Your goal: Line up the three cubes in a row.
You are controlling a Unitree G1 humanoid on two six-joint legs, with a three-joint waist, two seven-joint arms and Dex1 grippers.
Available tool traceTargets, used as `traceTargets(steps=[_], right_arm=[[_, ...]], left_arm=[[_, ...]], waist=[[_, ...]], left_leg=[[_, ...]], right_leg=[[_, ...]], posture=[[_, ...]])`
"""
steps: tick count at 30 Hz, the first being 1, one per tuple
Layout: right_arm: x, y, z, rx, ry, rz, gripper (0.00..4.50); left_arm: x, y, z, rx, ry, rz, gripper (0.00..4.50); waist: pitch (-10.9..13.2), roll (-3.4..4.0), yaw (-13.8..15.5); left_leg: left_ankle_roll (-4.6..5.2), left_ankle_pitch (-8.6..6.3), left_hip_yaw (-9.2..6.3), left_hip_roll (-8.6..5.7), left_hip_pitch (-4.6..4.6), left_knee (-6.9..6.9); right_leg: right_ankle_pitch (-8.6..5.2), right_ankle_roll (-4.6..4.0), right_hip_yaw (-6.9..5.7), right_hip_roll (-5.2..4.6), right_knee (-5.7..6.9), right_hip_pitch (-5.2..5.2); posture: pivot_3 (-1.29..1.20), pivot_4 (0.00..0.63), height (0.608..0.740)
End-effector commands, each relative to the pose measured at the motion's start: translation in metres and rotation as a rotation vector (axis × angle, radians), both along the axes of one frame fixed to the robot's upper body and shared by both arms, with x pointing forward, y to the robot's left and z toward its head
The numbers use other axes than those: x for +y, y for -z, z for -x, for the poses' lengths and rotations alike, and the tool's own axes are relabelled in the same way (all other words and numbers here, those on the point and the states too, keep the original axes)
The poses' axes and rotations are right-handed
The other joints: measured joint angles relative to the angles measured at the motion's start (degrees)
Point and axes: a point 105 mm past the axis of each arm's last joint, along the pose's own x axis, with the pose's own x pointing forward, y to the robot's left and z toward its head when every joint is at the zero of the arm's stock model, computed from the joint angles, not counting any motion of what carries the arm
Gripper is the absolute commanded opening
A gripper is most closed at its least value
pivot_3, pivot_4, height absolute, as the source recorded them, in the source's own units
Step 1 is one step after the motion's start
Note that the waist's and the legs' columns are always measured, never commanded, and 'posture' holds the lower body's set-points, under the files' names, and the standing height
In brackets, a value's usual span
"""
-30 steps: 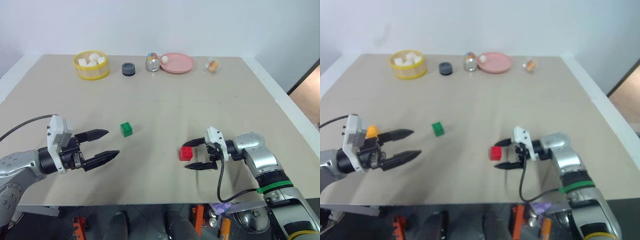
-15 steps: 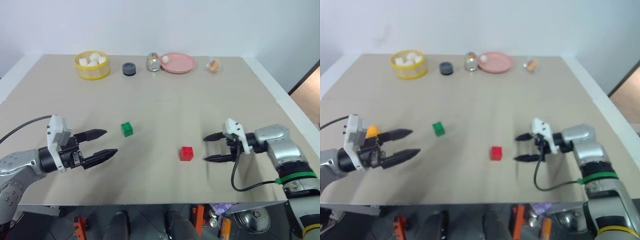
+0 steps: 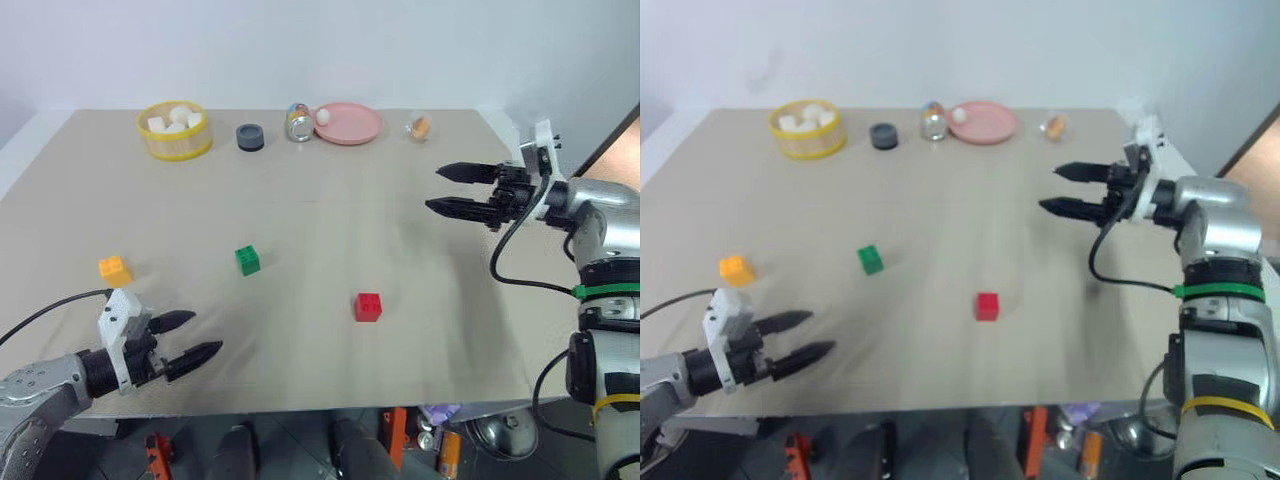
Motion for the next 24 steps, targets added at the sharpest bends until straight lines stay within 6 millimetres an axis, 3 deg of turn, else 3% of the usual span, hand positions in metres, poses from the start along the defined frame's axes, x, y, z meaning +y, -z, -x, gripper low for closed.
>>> traceTargets(steps=[1, 5, 8, 15, 24], right_arm=[[0.024, -0.011, 0.015, -0.047, -0.107, -0.025, 4.47], [0.046, 0.002, 0.03, -0.009, -0.186, -0.022, 4.47], [0.053, 0.011, 0.035, 0.005, -0.205, 0.001, 4.47], [0.053, 0.008, 0.039, 0.004, -0.191, -0.028, 4.47], [0.051, 0.007, 0.044, 0.001, -0.173, -0.038, 4.47]], left_arm=[[-0.006, 0.001, -0.012, -0.048, -0.009, -0.018, 4.5], [-0.007, 0.01, -0.027, -0.067, -0.02, -0.044, 4.5], [-0.003, 0.014, -0.042, -0.079, -0.043, -0.065, 4.5], [-0.008, 0.016, -0.071, -0.098, -0.041, -0.073, 4.5], [-0.032, 0.011, -0.097, -0.121, 0.067, -0.064, 4.5]], waist=[[0.0, 0.01, 0.21], [-0.01, 0.01, 0.42], [-0.01, 0.01, 0.57], [-0.01, 0.0, 0.57], [-0.02, 0.01, 1.05]], left_leg=[[0.0, 0.0, 0.0, 0.0, 0.0, 0.0], [-0.01, 0.0, 0.0, 0.0, -0.05, -0.04], [-0.01, 0.0, -0.03, 0.0, -0.06, -0.05], [0.01, 0.02, -0.01, 0.0, -0.04, 0.05], [0.02, 0.08, -0.05, -0.04, -0.05, 0.1]], right_leg=[[0.0, 0.01, 0.0, 0.0, 0.01, 0.01], [-0.04, 0.04, 0.0, 0.0, 0.02, -0.02], [-0.05, 0.03, -0.02, 0.03, 0.03, -0.03], [0.06, 0.06, -0.01, 0.02, 0.05, 0.02], [0.09, 0.14, -0.02, 0.01, 0.06, 0.12]], posture=[[0.0, 0.15, 0.74], [0.0, 0.15, 0.74], [0.0, 0.15, 0.74], [0.0, 0.15, 0.74], [0.0, 0.15, 0.74]])
